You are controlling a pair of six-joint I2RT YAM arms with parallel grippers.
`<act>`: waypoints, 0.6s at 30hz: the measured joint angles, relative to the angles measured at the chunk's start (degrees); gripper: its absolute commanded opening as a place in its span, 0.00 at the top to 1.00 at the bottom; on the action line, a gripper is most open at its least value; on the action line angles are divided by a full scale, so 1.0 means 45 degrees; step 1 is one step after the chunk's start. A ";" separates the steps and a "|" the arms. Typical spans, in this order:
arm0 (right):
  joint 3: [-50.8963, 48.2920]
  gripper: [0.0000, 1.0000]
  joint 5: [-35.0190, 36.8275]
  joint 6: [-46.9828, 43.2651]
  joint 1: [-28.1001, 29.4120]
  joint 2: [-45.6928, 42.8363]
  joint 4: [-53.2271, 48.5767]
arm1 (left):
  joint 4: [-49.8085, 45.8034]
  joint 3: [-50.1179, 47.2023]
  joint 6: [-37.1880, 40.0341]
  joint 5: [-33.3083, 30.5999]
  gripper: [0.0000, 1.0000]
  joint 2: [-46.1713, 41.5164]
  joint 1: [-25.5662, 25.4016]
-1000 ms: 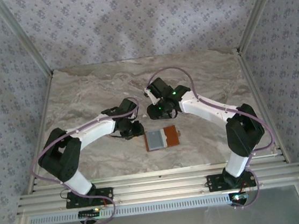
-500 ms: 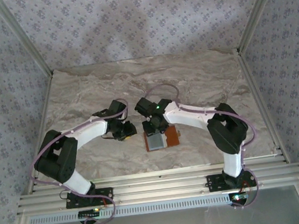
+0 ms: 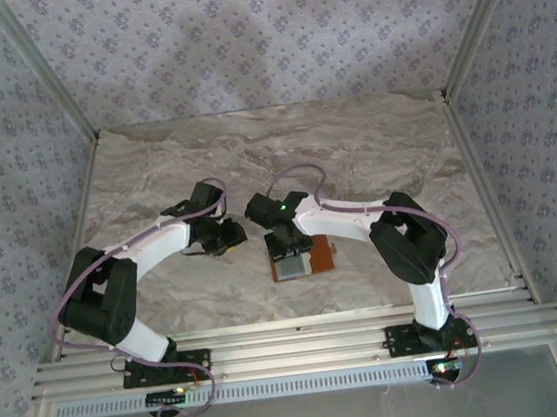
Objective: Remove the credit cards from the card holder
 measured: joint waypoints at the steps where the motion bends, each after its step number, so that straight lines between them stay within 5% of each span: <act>1: 0.0010 0.51 -0.0029 0.0029 0.0010 0.0092 0.0000 | 0.0000 0.0000 0.0005 0.0034 0.67 0.0000 0.0000; 18: 0.0991 0.48 0.0010 0.0296 0.0238 0.1049 -0.0510 | 0.0146 0.0000 0.0097 0.0515 0.67 0.0238 0.0005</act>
